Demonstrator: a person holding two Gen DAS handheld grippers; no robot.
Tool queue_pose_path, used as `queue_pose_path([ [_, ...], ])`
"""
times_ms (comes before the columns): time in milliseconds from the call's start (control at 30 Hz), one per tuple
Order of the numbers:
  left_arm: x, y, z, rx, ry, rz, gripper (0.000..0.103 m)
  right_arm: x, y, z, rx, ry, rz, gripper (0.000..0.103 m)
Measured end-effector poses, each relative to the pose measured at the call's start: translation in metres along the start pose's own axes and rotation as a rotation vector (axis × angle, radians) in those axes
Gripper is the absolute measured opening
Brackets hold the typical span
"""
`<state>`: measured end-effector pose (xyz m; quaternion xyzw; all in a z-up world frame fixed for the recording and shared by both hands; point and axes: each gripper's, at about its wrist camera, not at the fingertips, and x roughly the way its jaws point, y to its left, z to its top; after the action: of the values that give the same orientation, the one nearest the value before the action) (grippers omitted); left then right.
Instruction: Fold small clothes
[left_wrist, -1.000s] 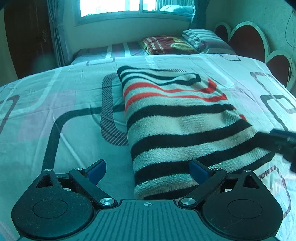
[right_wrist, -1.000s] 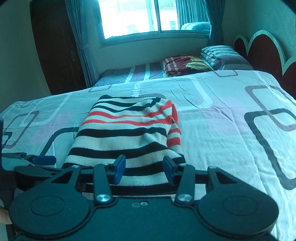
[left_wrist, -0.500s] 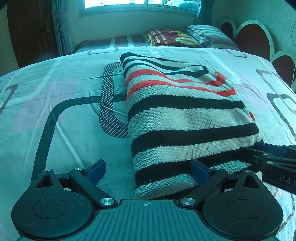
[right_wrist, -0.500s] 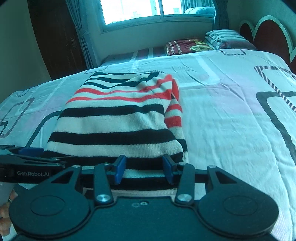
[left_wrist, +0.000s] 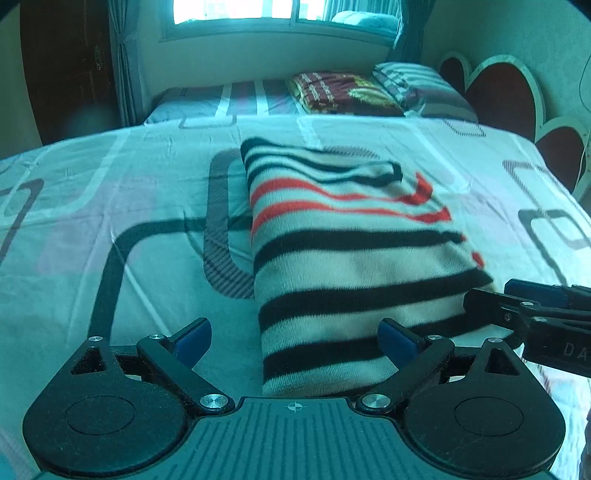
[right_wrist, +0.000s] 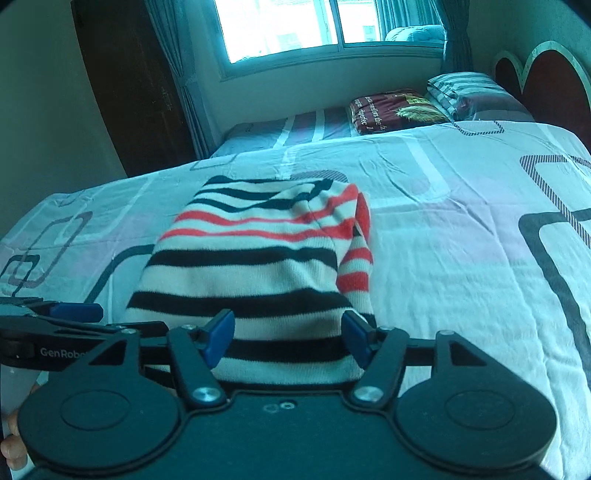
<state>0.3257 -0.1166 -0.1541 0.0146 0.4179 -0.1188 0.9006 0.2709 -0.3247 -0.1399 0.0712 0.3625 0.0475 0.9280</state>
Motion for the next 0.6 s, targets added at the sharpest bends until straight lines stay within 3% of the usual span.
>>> queue_pose_path([
  [367,0.012,0.011,0.029,-0.057,-0.007,0.034,0.096,0.007,-0.014,0.033,0.037,-0.027,0.02,0.079],
  [600,0.038,0.007,0.032,-0.068,0.03,0.024,0.096,0.029,-0.024,0.04,0.066,0.005,0.033,0.08],
])
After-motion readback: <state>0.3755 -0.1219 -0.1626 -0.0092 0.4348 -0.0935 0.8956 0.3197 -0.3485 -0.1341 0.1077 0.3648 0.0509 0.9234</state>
